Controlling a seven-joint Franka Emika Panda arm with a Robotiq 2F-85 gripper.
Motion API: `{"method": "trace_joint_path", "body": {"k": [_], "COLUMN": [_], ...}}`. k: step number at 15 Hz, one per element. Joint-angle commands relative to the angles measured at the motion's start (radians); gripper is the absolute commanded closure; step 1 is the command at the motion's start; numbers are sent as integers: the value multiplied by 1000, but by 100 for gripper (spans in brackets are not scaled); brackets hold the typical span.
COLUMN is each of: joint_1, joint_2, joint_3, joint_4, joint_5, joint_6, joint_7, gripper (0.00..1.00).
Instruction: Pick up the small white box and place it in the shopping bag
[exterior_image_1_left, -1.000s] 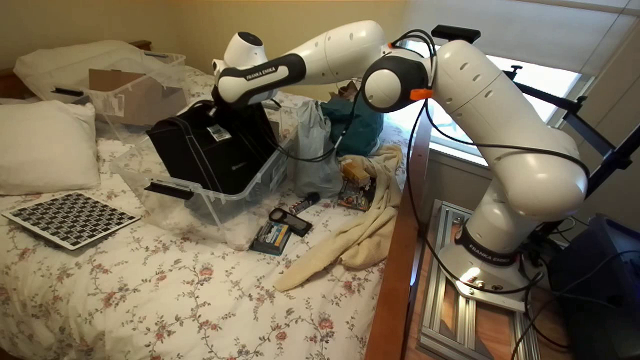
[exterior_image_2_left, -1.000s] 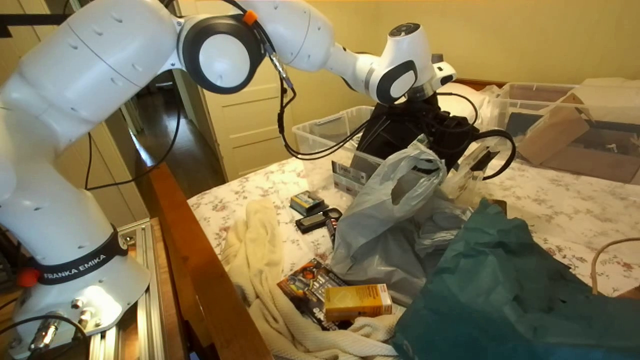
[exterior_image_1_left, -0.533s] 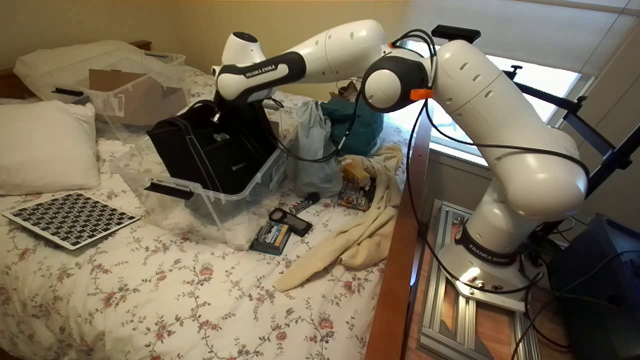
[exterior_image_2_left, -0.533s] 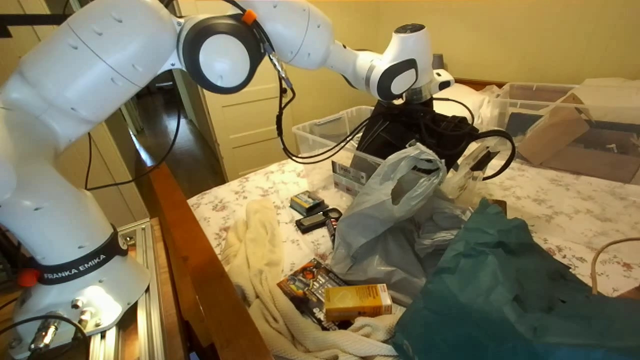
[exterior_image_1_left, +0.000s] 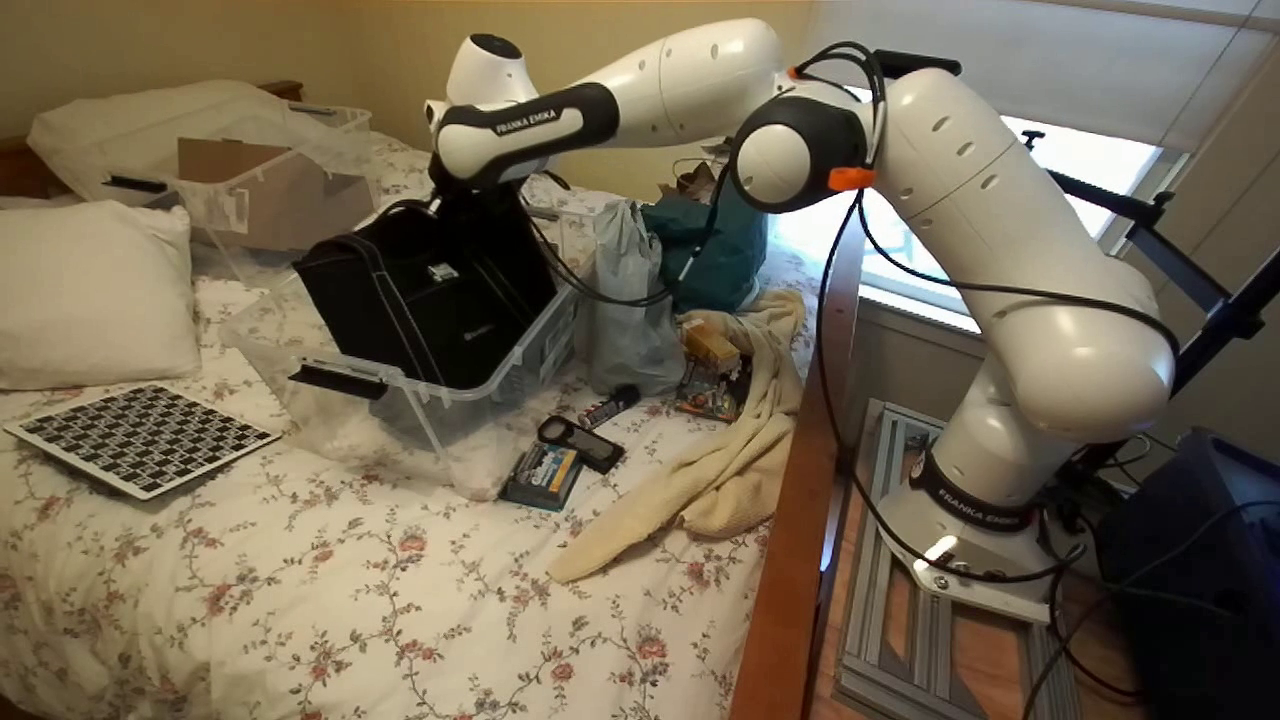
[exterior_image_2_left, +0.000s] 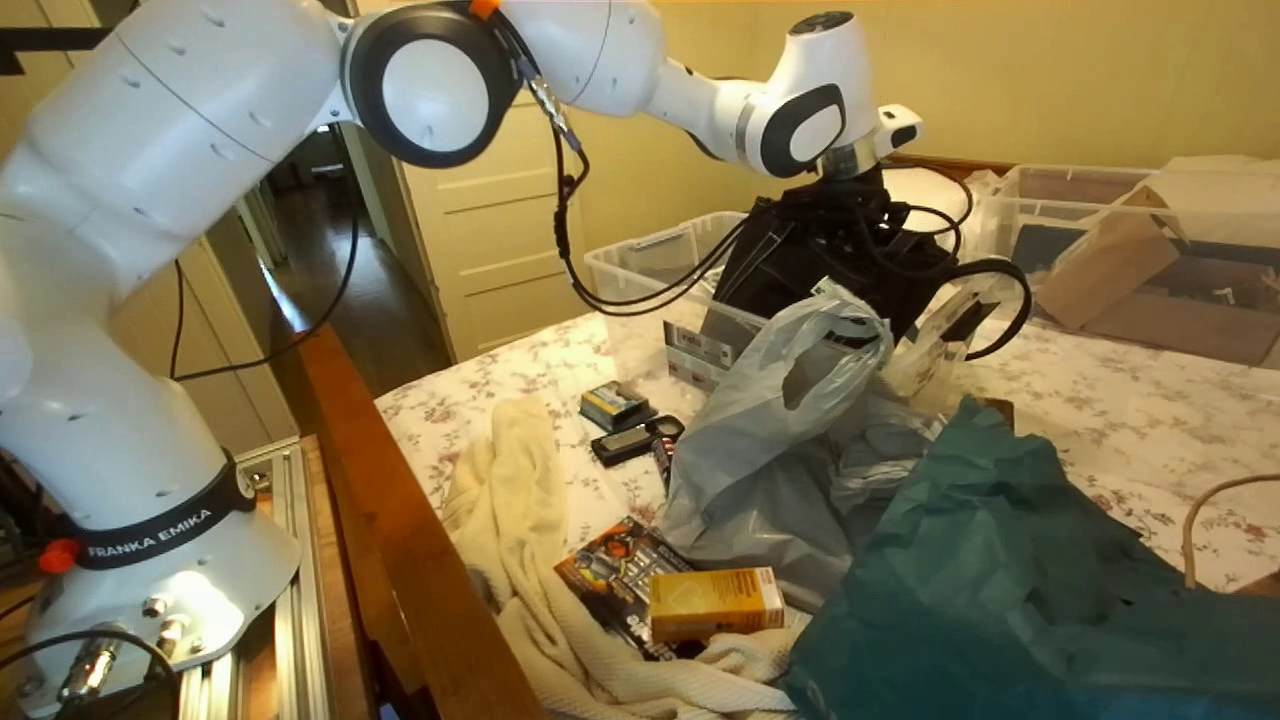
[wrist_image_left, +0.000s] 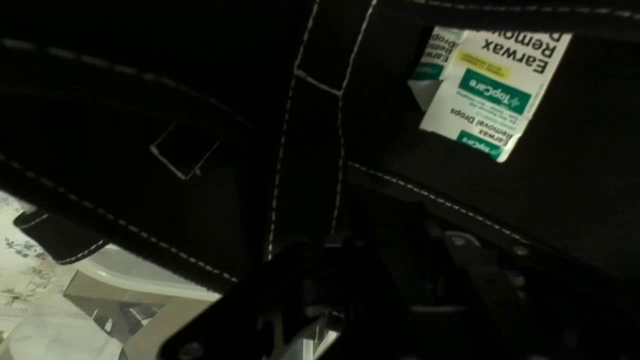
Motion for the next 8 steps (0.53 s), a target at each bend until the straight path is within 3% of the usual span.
{"method": "trace_joint_path", "body": {"k": [1,7,8], "joint_1": [-9,-19,-16], "joint_2": [-111,-285,-314], "joint_3": [12,18,11], "joint_4": [-126,-343,-383], "joint_5": [-24,-36,-41], "joint_6": [-10,-61,-65], "joint_7": [-42,-133,-133], "gripper": [42,2,0]}}
